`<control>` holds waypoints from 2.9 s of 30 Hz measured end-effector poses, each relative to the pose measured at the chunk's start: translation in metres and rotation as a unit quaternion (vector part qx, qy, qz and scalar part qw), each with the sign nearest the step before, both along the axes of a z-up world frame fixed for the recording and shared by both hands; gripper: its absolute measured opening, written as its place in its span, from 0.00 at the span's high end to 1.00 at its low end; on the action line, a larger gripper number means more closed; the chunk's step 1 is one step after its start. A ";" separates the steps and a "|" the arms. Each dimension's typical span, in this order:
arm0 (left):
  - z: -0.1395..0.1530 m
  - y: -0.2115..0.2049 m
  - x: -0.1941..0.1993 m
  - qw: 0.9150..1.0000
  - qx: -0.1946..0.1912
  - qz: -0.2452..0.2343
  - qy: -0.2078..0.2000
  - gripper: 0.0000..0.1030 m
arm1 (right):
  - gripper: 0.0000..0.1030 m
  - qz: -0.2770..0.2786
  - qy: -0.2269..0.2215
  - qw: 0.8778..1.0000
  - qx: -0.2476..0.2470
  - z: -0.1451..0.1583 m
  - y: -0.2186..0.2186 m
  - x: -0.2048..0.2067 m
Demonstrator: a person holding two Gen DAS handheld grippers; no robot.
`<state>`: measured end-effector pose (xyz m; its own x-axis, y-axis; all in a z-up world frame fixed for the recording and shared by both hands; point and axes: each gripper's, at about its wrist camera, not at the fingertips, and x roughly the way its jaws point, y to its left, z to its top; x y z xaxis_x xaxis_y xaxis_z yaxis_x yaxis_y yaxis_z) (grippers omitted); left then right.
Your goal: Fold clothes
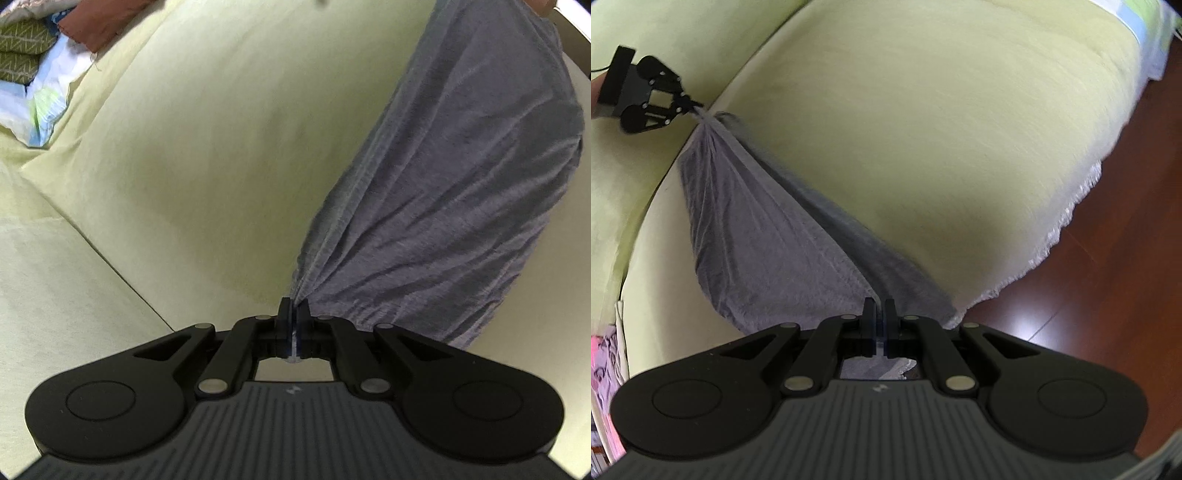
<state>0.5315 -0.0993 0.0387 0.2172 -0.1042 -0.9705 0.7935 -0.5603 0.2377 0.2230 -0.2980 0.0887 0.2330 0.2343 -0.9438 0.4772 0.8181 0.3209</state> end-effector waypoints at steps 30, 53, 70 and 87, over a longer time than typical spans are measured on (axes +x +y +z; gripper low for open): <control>0.018 0.053 -0.008 0.986 -0.088 0.144 -0.013 0.61 | 0.89 -0.033 0.020 0.999 -0.032 -0.026 -0.004 0.000; 0.084 0.084 -0.089 0.919 -0.221 0.326 -0.003 0.56 | 0.71 0.001 0.003 0.998 -0.059 0.027 0.018 -0.009; 0.105 0.124 -0.273 0.753 -0.334 0.564 0.058 0.26 | 0.61 0.190 -0.083 0.967 -0.149 0.121 0.043 0.025; -0.022 0.025 -0.443 0.797 -0.438 0.404 -0.099 0.43 | 0.61 0.423 -0.311 0.843 -0.120 -0.014 -0.010 0.015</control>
<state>0.0885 -0.0747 0.0166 0.6964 -0.4719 -0.5406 0.7098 0.5641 0.4219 0.2381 -0.3078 0.0744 0.5451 0.3846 -0.7450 -0.5082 0.8583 0.0713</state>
